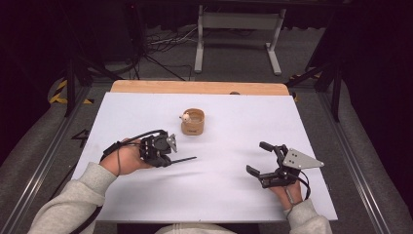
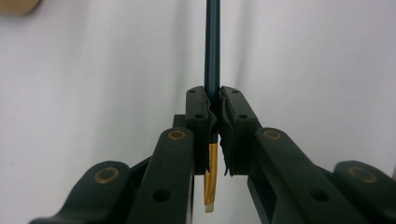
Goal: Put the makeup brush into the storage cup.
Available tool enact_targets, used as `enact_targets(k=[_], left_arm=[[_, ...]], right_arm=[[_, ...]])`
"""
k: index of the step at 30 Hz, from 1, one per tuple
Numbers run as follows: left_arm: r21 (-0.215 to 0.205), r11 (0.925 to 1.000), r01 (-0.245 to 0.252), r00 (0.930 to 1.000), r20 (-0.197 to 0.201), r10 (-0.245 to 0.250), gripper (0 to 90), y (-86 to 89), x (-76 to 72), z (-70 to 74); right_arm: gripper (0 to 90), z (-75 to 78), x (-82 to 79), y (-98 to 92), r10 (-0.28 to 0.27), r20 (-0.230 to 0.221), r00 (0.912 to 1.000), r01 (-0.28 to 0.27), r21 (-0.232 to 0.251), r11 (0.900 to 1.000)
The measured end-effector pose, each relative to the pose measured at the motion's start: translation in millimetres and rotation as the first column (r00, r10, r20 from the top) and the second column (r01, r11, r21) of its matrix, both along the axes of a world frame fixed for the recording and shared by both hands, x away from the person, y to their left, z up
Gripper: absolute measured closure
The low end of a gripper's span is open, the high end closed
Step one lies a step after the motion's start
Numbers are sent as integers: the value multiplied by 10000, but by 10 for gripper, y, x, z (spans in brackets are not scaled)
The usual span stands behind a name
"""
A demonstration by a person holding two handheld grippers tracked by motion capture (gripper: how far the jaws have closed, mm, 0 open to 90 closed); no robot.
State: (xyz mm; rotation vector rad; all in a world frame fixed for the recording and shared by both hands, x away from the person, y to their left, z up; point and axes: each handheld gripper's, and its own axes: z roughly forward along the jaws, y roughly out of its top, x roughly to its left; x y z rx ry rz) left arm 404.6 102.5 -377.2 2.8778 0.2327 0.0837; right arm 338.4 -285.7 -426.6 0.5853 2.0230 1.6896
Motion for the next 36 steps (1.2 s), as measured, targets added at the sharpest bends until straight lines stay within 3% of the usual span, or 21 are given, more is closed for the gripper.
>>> enact_targets(k=[6,19,25,36], left_arm=[[-184,9986,491,9988,25,-490,826,-181,-80,78],[-63,9905,1375,9905,26,-1374,826,-520,-181,114],[-28,9885,1514,9885,-20,-1514,826,-590,-196,95],[-55,9875,1576,9875,-53,-1577,825,-642,-224,83]], right_arm=[[65,5,-8,34,111,15,9999,-111,-199,9997],[75,14,-18,133,574,105,9983,-569,-402,9976],[77,15,-4,240,959,50,9954,-955,-567,9938],[73,27,30,395,1522,-288,9879,-1530,-283,9878]])
